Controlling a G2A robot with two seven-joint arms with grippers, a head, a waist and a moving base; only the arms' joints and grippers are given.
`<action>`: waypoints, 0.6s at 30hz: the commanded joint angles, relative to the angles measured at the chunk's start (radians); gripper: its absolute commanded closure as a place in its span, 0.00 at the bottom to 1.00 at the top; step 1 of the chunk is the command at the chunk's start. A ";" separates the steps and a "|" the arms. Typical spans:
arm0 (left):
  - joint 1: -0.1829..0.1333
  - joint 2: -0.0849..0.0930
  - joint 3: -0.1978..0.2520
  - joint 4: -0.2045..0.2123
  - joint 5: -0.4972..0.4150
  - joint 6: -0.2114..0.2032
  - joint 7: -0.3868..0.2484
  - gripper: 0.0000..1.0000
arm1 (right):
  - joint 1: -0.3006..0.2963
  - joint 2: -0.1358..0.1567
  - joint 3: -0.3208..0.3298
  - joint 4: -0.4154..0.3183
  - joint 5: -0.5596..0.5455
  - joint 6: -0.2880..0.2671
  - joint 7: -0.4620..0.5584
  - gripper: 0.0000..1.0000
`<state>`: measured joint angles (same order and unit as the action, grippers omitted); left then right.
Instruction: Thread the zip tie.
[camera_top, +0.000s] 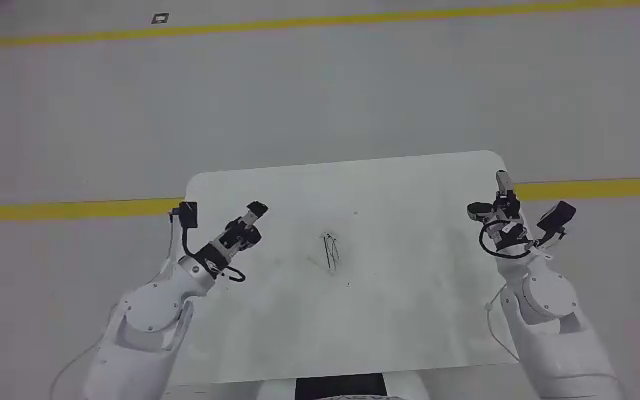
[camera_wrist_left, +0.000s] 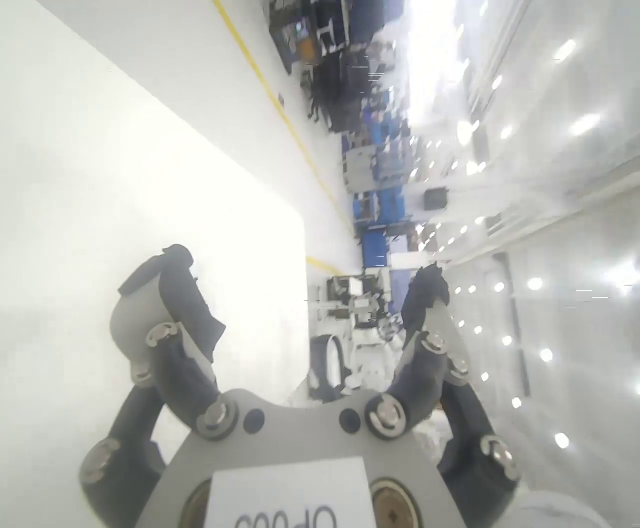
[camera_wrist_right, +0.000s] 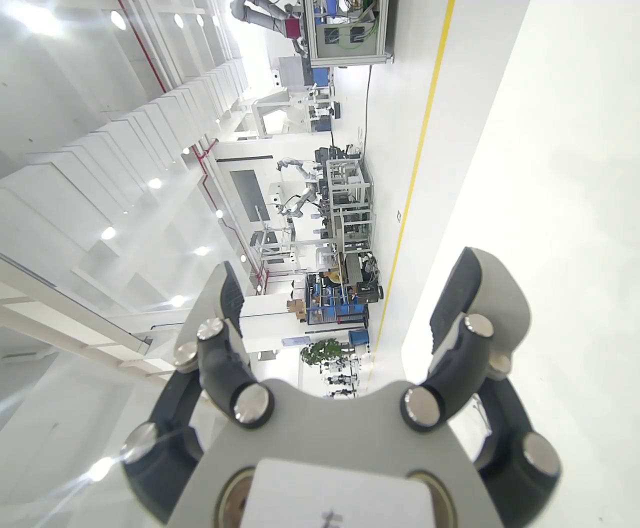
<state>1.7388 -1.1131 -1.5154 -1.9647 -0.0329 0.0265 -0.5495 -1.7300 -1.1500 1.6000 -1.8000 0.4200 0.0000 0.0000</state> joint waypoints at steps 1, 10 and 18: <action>0.002 0.001 0.000 -0.001 0.003 0.001 -0.013 0.00 | 0.000 0.000 0.000 0.000 0.000 0.000 0.000 0.00; 0.002 0.001 0.000 -0.001 0.003 0.001 -0.013 0.00 | 0.000 0.000 0.000 0.000 0.000 0.000 0.000 0.00; -0.095 0.011 0.104 -0.075 0.095 0.083 -0.230 0.00 | 0.000 0.000 0.000 0.000 0.000 0.000 0.000 0.00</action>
<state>1.6595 -1.1029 -1.4306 -2.0341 0.0489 0.0896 -0.7420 -1.7300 -1.1500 1.6000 -1.8000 0.4200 0.0000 0.0000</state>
